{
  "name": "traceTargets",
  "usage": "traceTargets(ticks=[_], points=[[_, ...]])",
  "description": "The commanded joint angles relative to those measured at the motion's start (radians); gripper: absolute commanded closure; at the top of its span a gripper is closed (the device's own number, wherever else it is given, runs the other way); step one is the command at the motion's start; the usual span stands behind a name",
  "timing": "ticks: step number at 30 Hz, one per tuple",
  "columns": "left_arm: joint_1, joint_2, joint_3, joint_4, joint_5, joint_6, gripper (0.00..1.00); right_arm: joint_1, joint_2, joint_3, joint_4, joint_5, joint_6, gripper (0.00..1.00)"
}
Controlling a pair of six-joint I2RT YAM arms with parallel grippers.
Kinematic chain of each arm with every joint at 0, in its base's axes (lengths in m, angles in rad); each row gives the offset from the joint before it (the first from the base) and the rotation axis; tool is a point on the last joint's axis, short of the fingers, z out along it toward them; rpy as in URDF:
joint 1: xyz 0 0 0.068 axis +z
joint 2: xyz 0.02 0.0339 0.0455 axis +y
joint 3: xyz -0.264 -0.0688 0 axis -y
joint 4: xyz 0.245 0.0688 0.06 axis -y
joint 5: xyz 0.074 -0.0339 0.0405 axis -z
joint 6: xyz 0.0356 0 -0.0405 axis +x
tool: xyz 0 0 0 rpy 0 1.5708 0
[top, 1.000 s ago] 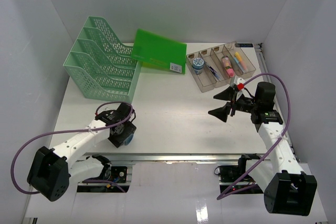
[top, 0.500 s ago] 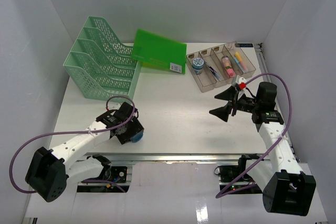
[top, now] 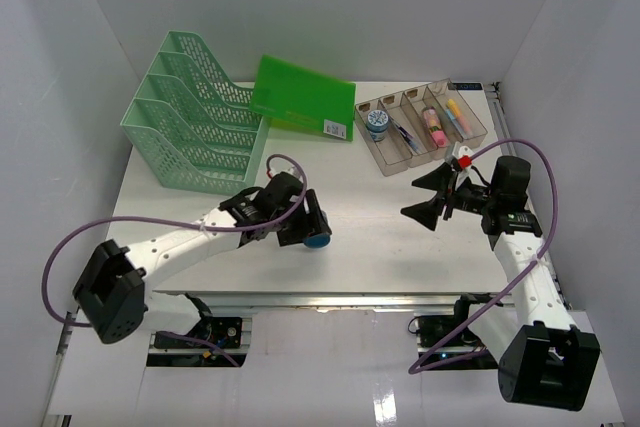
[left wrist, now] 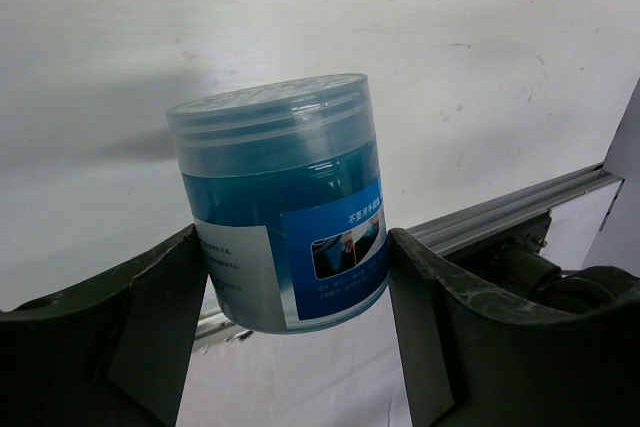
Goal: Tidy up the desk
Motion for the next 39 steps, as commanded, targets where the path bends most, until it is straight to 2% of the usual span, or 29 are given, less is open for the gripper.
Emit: traceTargets(ticks=[1,9,15,26,39], points=[[-0.015,0.126,0.171,0.135,0.058,0.072,1.0,-0.031,0.01,0.0,0.035,-0.029,0.007,0.1],[-0.016,0.417,0.474,0.175,0.113,0.128,1.0,-0.057,0.02,0.001,0.036,-0.035,0.008,0.1],[-0.014,0.549,0.671,0.176,0.119,0.156,1.0,-0.068,0.012,0.008,0.036,-0.023,0.015,0.1],[0.021,0.731,0.947,0.191,0.093,0.145,1.0,-0.12,-0.003,0.017,0.038,0.02,0.038,0.1],[0.107,0.999,1.214,0.186,0.042,0.045,1.0,-0.154,-0.008,0.016,0.04,0.012,0.046,0.1]])
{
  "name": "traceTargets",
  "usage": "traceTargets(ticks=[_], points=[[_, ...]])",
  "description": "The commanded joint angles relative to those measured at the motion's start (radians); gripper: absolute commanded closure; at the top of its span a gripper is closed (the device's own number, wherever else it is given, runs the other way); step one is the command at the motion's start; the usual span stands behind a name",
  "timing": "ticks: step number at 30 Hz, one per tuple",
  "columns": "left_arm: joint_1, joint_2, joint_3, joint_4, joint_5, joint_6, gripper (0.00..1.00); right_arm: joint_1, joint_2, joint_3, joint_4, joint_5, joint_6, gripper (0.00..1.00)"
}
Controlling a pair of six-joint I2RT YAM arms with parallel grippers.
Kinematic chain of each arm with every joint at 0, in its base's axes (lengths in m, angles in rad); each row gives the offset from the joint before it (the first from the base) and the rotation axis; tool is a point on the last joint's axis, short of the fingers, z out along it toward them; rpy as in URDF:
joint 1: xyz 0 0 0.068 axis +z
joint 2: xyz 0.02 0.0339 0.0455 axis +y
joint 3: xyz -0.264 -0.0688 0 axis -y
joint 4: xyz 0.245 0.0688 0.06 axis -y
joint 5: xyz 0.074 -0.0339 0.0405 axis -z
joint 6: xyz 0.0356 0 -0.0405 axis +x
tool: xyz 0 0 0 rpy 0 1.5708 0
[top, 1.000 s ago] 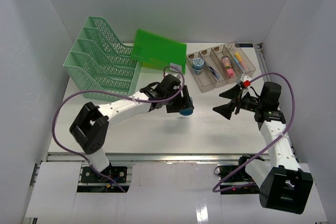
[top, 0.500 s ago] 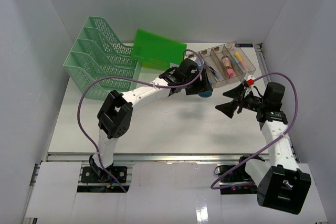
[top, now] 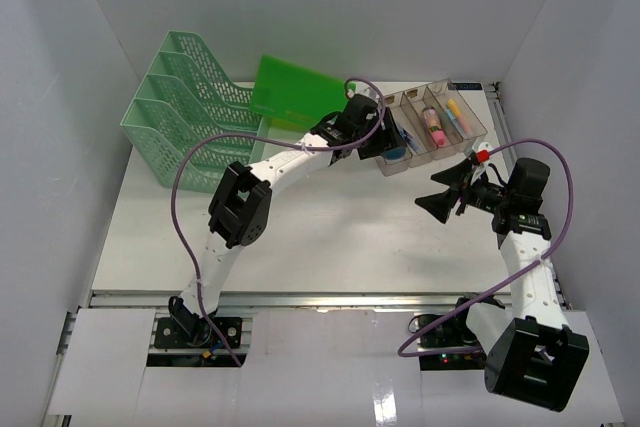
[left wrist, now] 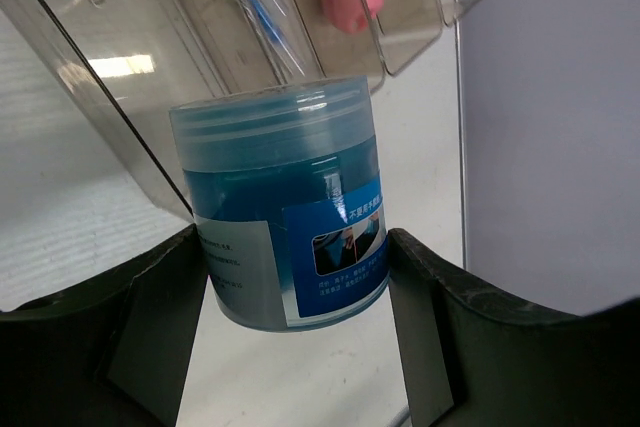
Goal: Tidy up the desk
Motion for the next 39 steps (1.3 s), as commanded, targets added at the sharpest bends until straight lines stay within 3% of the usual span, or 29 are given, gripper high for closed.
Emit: traceTargets(ticks=[1,8,9,14,18,25,31,39], points=[[0.037,0.065,0.121,0.022,-0.015,-0.058,1.0,-0.012,-0.008,0.016,0.026,-0.01,0.012,0.1],[0.058,0.155,0.224,0.013,-0.007,-0.118,1.0,-0.02,-0.002,0.014,0.027,-0.016,0.009,0.1],[0.058,0.16,0.226,0.012,-0.004,-0.123,0.96,-0.02,-0.001,0.014,0.026,-0.016,0.009,0.1],[0.059,0.168,0.213,0.013,0.026,-0.125,0.56,-0.022,0.001,0.014,0.028,-0.017,0.011,0.1],[0.059,0.16,0.199,0.011,0.039,-0.116,0.38,-0.022,0.002,0.014,0.026,-0.016,0.008,0.1],[0.058,0.137,0.209,0.002,0.043,-0.095,0.15,-0.023,0.006,0.012,0.026,-0.014,0.006,0.1],[0.059,0.117,0.224,0.001,0.041,-0.057,0.03,-0.027,0.007,0.01,0.025,-0.018,0.005,0.1],[0.058,0.02,0.161,0.004,-0.003,0.048,0.03,-0.032,0.01,0.007,0.025,-0.022,0.003,0.1]])
